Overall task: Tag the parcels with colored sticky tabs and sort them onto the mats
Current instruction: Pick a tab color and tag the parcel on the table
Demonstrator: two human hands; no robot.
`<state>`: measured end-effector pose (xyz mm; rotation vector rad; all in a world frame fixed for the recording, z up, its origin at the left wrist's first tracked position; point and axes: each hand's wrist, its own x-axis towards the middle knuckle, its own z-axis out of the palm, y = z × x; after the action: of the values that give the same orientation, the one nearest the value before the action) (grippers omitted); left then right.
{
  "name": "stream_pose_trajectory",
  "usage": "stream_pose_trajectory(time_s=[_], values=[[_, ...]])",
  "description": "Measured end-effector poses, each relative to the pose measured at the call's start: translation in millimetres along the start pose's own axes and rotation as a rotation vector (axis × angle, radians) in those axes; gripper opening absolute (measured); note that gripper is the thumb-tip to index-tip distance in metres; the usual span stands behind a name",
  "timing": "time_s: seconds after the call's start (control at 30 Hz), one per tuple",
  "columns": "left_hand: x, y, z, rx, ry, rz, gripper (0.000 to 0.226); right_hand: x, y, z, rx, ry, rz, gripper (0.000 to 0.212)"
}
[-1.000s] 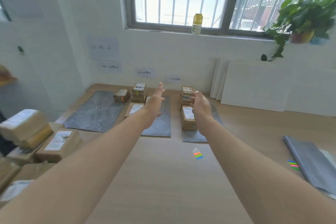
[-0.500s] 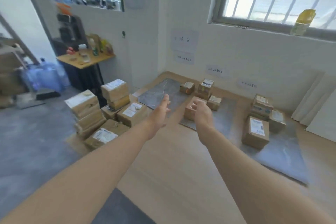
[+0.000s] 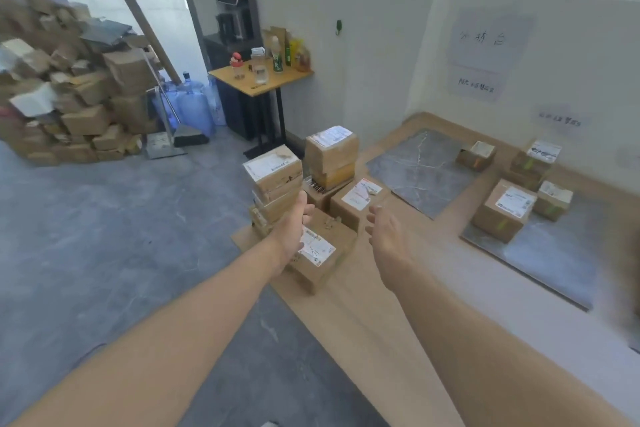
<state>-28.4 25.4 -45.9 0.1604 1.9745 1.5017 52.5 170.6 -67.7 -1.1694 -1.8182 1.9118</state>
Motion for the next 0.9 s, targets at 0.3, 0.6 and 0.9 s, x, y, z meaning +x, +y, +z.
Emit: stream_pose_trajectory(time_s=[0.3,0.6,0.9], values=[[110.6,-51.5,-78.4,0.134,-0.146,-0.113,0.063,44.3,49.6,92.9,0.016,0.173,0.209,0.036],[179.8,-106.0,-95.2,0.251,-0.216,-0.183,0.044,73.4,109.1,123.6,0.009,0.197,0.369,0.028],[201.0,-132.7,-89.9,0.187,-0.158,-0.255,0.069,94.5,150.5,131.0,0.138,0.198,0.429,0.037]])
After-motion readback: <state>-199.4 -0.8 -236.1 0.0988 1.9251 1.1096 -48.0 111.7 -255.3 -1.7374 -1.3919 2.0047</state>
